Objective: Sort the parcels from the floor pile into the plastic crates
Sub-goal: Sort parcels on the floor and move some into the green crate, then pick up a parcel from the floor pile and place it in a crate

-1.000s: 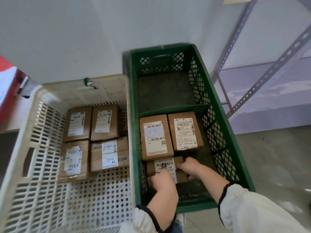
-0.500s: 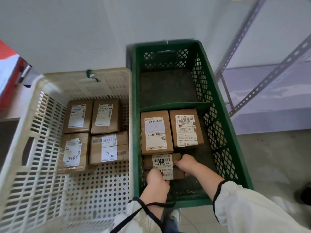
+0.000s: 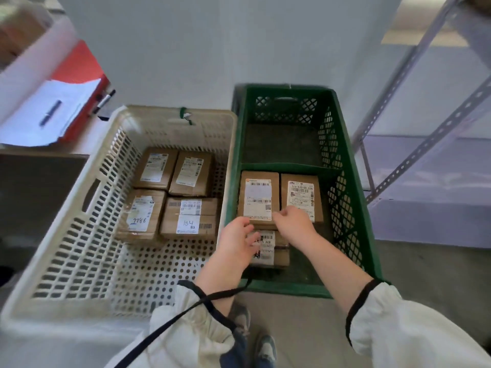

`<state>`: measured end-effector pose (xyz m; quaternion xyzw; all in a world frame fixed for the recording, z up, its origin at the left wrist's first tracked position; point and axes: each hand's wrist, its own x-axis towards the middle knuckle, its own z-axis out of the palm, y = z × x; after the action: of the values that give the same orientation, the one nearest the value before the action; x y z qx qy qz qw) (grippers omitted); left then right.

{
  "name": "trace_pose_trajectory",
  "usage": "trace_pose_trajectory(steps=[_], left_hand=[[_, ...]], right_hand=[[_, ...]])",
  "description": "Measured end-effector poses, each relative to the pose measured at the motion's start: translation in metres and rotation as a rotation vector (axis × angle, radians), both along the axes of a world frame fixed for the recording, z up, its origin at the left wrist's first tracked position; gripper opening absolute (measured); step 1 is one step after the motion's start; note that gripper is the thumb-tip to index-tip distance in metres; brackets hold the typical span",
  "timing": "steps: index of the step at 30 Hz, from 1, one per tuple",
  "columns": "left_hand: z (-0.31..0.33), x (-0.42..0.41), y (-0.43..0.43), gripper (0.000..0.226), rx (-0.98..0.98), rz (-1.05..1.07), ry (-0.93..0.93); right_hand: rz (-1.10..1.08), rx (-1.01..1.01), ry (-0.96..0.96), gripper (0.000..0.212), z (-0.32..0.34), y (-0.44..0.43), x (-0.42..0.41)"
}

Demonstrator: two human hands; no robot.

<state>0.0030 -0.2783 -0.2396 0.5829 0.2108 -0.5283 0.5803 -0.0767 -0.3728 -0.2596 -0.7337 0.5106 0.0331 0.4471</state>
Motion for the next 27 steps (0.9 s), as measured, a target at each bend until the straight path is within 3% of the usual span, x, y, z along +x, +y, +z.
trace_pose_trajectory(steps=[3,7,11,17,23,27], left_hand=[[0.037,0.018,0.032,0.033,-0.023,-0.139,-0.357],[0.08,0.04,0.114,0.027,0.042,-0.158,-0.84],[0.104,0.061,0.217,0.025,0.275,-0.123,-1.108],[0.11,0.066,0.406,0.032,0.636,0.142,-1.114],[0.11,0.017,0.633,0.033,0.914,0.353,-0.974],[0.107,-0.046,0.776,0.033,1.06,0.541,-0.824]], right_hand=[[0.148,-0.107,-0.092,0.026,0.05,0.017,0.017],[0.323,-0.162,-0.219,0.025,0.106,0.07,0.053],[0.566,-0.18,-0.272,0.032,0.133,0.148,0.097],[0.97,-0.169,-0.26,0.041,0.158,0.325,0.149],[1.329,-0.091,-0.347,0.032,0.17,0.557,0.161],[1.603,-0.021,-0.285,0.031,0.155,0.714,0.141]])
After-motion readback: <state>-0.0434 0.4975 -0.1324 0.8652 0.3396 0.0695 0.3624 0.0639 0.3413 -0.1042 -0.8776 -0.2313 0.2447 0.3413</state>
